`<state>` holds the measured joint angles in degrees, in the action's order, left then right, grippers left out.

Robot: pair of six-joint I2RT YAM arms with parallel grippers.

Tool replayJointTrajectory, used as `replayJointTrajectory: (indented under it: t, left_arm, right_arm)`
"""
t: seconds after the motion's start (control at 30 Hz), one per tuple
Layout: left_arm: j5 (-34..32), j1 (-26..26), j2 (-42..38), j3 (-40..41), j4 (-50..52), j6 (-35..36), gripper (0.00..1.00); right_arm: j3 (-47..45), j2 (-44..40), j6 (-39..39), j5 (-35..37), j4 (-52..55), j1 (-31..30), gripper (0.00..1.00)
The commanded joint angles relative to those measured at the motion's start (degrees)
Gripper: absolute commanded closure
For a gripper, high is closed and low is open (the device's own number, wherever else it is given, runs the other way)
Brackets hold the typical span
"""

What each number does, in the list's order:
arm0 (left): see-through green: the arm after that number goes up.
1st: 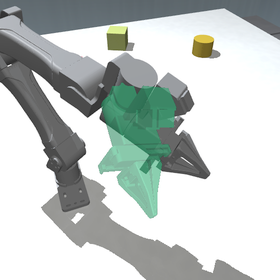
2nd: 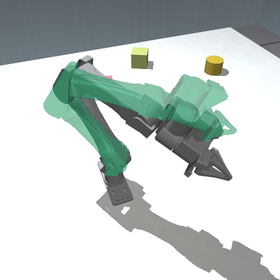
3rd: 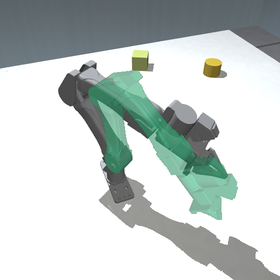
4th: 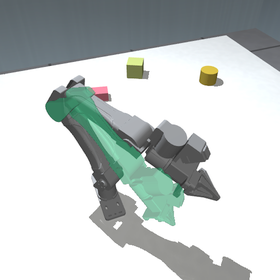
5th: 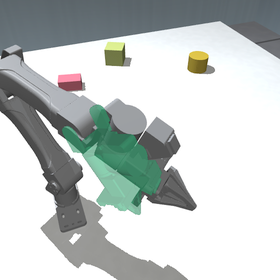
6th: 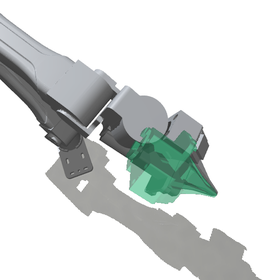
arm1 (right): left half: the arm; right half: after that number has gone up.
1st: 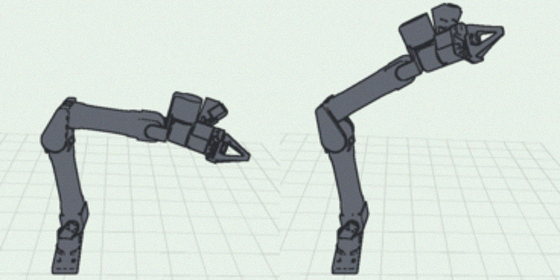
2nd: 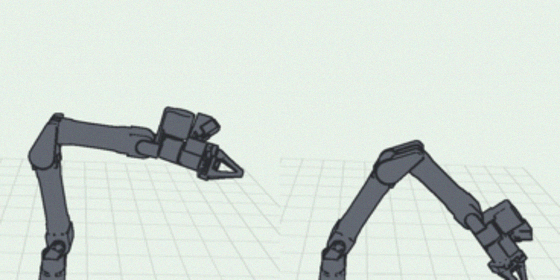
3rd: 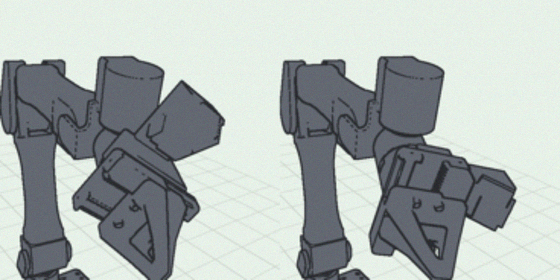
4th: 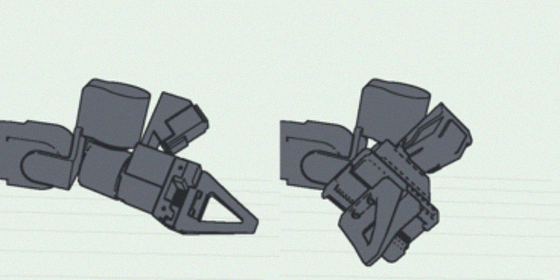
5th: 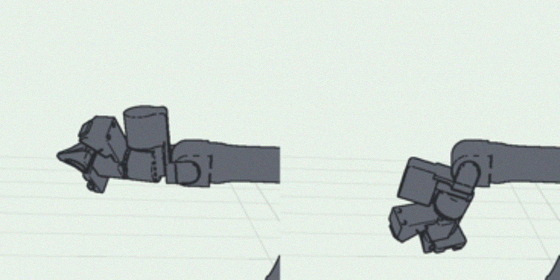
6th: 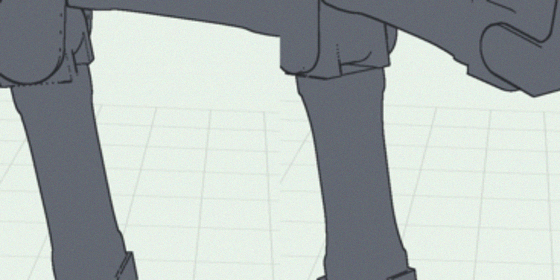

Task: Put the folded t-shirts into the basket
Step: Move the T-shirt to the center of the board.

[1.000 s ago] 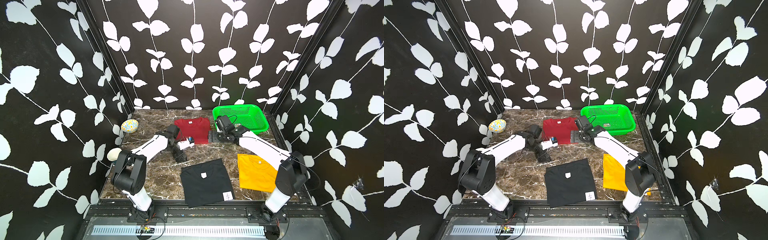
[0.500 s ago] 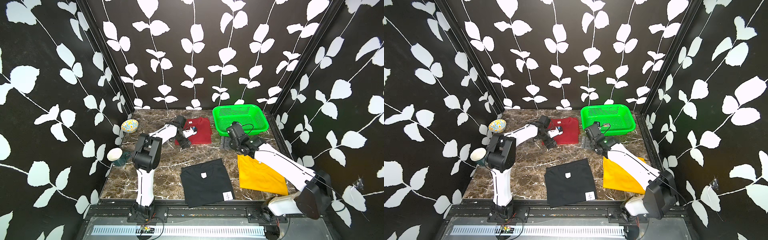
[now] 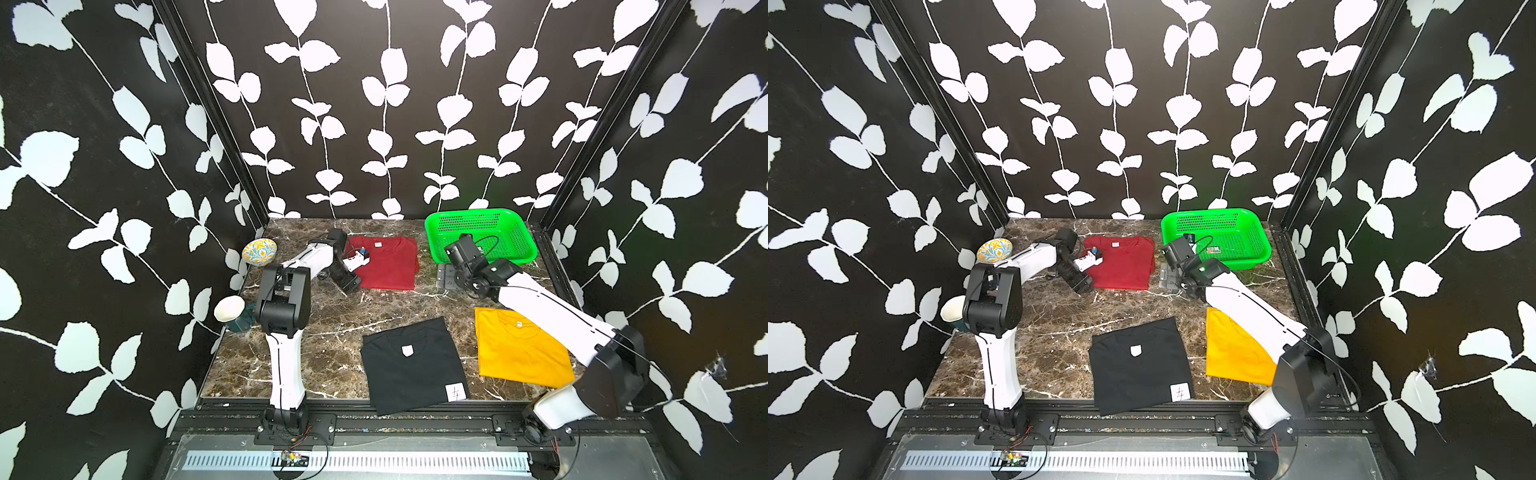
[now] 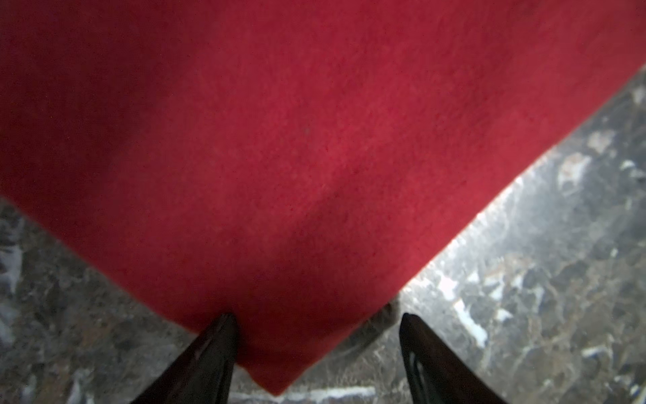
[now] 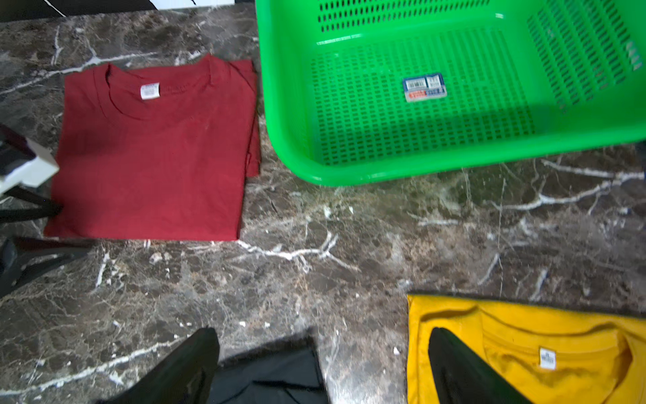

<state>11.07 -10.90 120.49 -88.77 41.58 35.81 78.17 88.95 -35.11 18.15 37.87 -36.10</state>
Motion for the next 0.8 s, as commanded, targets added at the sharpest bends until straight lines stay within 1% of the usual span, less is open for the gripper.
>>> replayJointTrajectory:
  t: [0.0, 0.03, 0.2, 0.27, 0.37, 0.47, 0.57, 0.63, 0.7, 0.77]
  left_arm:
    - [2.5, 2.7, -0.7, 5.4, 8.4, 1.5, 0.27]
    - [2.5, 3.2, -1.7, 6.3, 8.9, 1.8, 0.27]
    - [0.3, 5.5, -4.8, 10.8, 9.4, 3.1, 0.28]
    - [-0.5, 7.0, -5.8, 12.6, 9.9, 4.1, 0.29]
    - [-0.3, 9.9, -8.4, 15.4, 10.1, 5.2, 0.29]
    - [0.1, 13.0, -11.0, 17.7, 10.5, 6.2, 0.29]
    - [0.1, 16.0, -13.2, 19.5, 10.5, 7.1, 0.29]
    - [0.1, 17.6, -14.4, 20.3, 10.6, 7.5, 0.29]
    - [0.2, 18.8, -15.6, 21.1, 10.8, 7.8, 0.28]
    - [0.7, 19.4, -17.1, 21.6, 11.3, 8.1, 0.27]
  right_arm:
    - [4.2, 4.0, 2.7, 2.6, 0.8, 0.2, 0.04]
    - [6.3, 6.3, 3.3, 2.0, 0.6, 0.2, 0.04]
    - [13.0, 12.3, 4.0, -1.4, -0.3, 0.2, 0.04]
    - [14.9, 14.3, 4.4, -4.3, -1.5, 0.1, 0.05]
    - [16.7, 17.1, 4.3, -8.0, -3.4, -0.3, 0.05]
    - [18.9, 19.7, 3.8, -6.8, -3.0, -0.4, 0.05]
    - [22.2, 22.3, 5.2, -1.8, -0.6, -0.1, 0.05]
    - [25.8, 24.5, 6.3, 1.9, 3.2, 0.7, 0.05]
    - [29.9, 27.5, 7.2, 2.1, 6.6, 2.3, 0.05]
    - [32.1, 29.8, 8.6, -0.5, 6.9, 3.5, 0.06]
